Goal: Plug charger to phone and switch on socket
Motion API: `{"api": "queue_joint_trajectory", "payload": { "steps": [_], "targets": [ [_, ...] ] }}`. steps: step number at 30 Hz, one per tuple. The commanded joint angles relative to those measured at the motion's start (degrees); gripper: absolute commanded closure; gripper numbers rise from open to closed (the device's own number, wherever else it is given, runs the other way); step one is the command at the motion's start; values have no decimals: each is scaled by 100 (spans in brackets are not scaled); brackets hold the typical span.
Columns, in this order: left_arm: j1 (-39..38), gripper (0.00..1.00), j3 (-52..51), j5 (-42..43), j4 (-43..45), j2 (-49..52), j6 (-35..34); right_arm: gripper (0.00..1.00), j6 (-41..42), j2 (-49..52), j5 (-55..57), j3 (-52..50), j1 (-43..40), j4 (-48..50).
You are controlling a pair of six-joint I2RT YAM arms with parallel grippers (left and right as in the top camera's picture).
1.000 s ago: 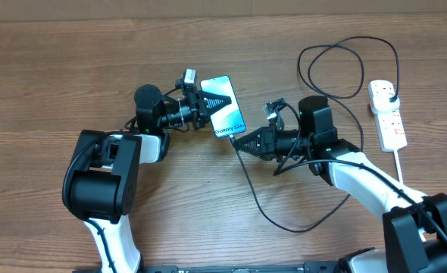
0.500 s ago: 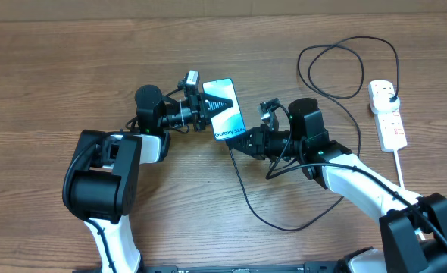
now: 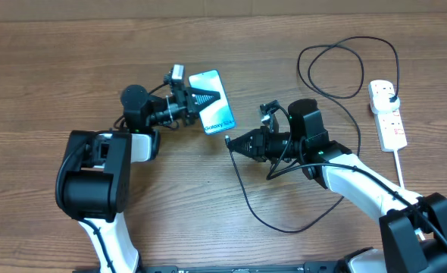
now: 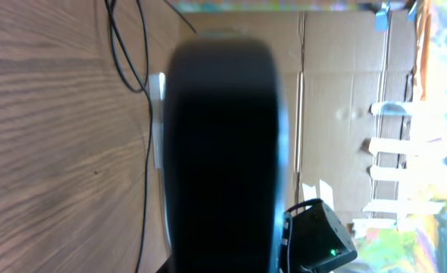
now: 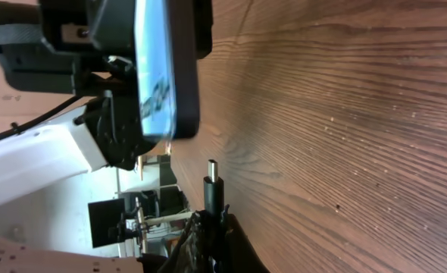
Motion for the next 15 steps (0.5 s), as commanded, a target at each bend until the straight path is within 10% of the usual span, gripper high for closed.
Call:
{"api": "queue_joint_trajectory", "payload": {
  "steps": [1, 15],
  "targets": [
    [-9, 96, -7, -72, 74, -26, -31, 96, -52, -72, -262, 24, -7, 223],
    [-184, 96, -7, -90, 72, -26, -31, 96, -61, -72, -247, 24, -7, 424]
  ]
}}
